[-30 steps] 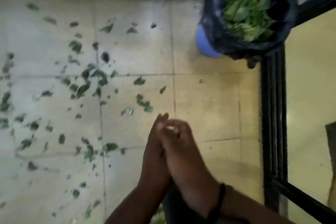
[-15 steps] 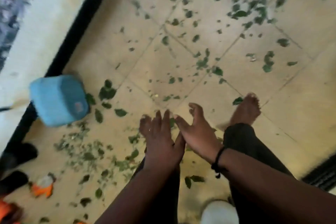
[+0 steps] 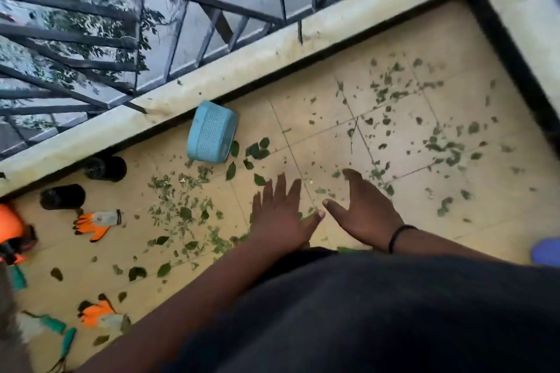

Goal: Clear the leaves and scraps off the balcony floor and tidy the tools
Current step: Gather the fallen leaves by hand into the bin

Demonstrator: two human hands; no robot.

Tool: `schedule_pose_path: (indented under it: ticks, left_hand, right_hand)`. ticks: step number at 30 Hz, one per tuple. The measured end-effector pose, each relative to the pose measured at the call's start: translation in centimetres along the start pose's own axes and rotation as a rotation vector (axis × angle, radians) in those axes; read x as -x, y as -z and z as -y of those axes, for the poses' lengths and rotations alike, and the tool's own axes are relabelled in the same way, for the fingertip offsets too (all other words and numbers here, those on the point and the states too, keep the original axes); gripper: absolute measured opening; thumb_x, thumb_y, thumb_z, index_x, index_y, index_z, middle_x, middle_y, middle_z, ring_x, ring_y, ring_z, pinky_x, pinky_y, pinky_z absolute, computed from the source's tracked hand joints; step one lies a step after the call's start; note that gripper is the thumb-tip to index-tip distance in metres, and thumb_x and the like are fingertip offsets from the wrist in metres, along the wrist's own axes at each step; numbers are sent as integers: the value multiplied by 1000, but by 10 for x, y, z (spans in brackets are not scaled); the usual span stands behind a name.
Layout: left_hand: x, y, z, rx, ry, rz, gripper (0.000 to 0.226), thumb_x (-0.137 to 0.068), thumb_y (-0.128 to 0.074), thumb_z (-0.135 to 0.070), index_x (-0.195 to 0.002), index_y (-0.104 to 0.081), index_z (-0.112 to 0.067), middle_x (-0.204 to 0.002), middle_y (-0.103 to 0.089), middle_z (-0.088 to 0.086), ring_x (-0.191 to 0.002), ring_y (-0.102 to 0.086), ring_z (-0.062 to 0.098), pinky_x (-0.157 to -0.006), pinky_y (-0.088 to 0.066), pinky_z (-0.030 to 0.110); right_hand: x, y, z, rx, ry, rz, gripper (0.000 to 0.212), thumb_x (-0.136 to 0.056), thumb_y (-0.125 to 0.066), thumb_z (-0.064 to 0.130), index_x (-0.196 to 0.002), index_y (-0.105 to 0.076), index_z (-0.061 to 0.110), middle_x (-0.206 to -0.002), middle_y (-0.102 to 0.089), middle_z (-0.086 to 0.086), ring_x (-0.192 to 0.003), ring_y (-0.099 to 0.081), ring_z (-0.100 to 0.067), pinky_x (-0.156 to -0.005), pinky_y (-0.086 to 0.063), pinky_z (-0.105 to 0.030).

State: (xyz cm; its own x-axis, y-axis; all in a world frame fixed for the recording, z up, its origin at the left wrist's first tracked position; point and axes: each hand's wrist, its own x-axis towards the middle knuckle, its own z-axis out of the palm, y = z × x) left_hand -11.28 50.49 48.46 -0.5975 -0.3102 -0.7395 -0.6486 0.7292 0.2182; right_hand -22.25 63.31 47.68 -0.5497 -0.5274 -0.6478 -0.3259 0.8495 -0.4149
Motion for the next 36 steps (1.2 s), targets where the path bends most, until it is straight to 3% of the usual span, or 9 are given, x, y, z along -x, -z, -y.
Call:
schedule_pose_path:
  ticks: [8,14,20,29,33,36]
  left_hand:
    - [21,70,-12,-36,2,-304,84,-93,-30,-70,-157,2,-26,-164,14,7,-150,11,31,-119,5,50]
    - [34,112,-50,-108,36,-425,88,-91,-30,-73,-157,3,-25,-163,18,8,-150,14,31,-119,5,52]
    - [59,140,-118,-173,-7,-435,92,-90,-32,-75,-157,6,-26,-162,22,7,-149,19,30,-120,6,53]
    - [119,138,-192,-105,-21,-340,96,-86,-32,-79,-156,9,-27,-160,26,5,-147,24,29,-117,13,52]
    - [143,125,-199,-30,-2,-321,124,-51,-4,-96,-155,12,-30,-160,28,5,-147,25,27,-119,11,50]
    - [154,119,-190,11,41,-344,124,-52,-8,-97,-155,11,-32,-160,27,2,-147,25,26,-118,11,50]
  right_hand:
    - [-1,92,29,555,307,-68,87,-88,-41,68,-154,-7,24,-161,-14,-3,-149,-8,-29,-118,-17,-44]
    - [10,161,35,698,461,-185,89,-85,-44,71,-154,-11,26,-160,-18,-2,-148,-9,-28,-117,-18,-44]
    - [51,225,9,688,512,-219,91,-83,-48,70,-154,-11,28,-161,-19,0,-149,-9,-26,-117,-19,-42]
    - [107,295,-24,792,661,-27,92,-83,-51,69,-154,-9,29,-161,-17,3,-150,-4,-24,-118,-16,-40]
    - [114,300,-19,801,718,3,92,-81,-53,68,-154,-11,30,-160,-17,6,-150,-2,-21,-119,-15,-37]
    - [119,296,-7,794,733,2,92,-81,-53,69,-153,-12,31,-160,-19,6,-150,-3,-22,-119,-15,-37]
